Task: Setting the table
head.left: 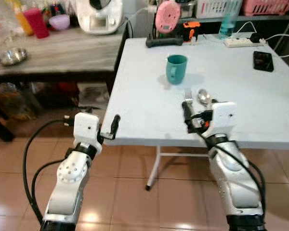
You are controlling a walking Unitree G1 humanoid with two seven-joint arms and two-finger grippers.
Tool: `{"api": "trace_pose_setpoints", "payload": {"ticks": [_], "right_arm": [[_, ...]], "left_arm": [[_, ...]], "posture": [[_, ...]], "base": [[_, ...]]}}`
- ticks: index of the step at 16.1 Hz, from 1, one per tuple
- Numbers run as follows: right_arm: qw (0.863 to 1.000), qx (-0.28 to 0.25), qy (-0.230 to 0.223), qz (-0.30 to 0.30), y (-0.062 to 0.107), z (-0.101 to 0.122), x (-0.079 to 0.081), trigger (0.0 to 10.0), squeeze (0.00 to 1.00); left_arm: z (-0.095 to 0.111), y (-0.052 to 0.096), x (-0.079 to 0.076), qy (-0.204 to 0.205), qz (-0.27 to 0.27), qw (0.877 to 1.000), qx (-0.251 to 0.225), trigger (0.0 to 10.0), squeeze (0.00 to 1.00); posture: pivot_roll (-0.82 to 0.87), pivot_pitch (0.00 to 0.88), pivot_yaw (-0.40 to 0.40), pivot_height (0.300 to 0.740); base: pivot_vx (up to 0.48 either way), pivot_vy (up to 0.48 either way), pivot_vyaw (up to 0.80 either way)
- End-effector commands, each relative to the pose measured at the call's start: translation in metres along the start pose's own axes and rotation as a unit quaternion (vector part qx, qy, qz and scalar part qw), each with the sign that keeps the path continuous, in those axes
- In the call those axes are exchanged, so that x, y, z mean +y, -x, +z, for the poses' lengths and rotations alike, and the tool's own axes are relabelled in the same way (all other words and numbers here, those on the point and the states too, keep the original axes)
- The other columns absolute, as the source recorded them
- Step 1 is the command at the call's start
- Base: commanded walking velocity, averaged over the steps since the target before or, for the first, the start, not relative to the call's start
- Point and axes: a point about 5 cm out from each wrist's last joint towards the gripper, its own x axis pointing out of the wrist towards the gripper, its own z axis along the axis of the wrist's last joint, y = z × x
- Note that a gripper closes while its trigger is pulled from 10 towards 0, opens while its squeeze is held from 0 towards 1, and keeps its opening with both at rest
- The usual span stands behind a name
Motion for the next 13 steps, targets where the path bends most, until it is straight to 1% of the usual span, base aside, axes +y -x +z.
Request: {"api": "trace_pose_setpoints", "payload": {"ticks": [1, 3, 6, 7, 9, 13], "right_arm": [[1.0, -0.004, -0.002, 0.005, -0.001, 0.001, 0.003, 10.0, 0.0], [1.0, -0.003, -0.003, 0.006, -0.002, 0.002, 0.004, 10.0, 0.0], [1.0, 0.001, -0.009, 0.004, -0.002, 0.0, 0.004, 10.0, 0.0], [1.0, 0.004, -0.01, 0.004, -0.002, 0.0, 0.004, 10.0, 0.0], [1.0, 0.005, -0.012, 0.003, -0.002, -0.001, 0.005, 10.0, 0.0], [1.0, 0.005, -0.012, 0.004, -0.001, -0.001, 0.004, 10.0, 0.0]], "left_arm": [[0.002, 0.0, 0.002, 0.007, 0.003, 1.0, -0.006, 10.0, 0.0], [0.004, 0.0, 0.001, 0.001, 0.0, 1.0, -0.012, 10.0, 0.0], [0.005, 0.001, -0.005, 0.011, -0.027, 0.999, -0.017, 10.0, 0.0], [0.005, 0.001, -0.007, 0.016, -0.036, 0.999, -0.016, 10.0, 0.0], [0.006, 0.001, -0.008, 0.028, -0.046, 0.998, -0.017, 10.0, 0.0], [0.007, 0.0, -0.011, 0.034, -0.059, 0.998, -0.019, 10.0, 0.0]], "posture": [[-0.14, 0.073, 0.103, 0.74], [-0.14, 0.074, 0.103, 0.74], [-0.14, 0.078, 0.105, 0.74], [-0.14, 0.078, 0.105, 0.74], [-0.14, 0.078, 0.105, 0.74], [-0.15, 0.081, 0.11, 0.74]], "base": [[0.0, 0.0, 0.0], [0.0, 0.0, 0.0], [0.0, 0.0, 0.0], [0.0, 0.0, -0.8], [0.0, 0.0, 0.0], [0.308, 0.0, 0.0]]}}
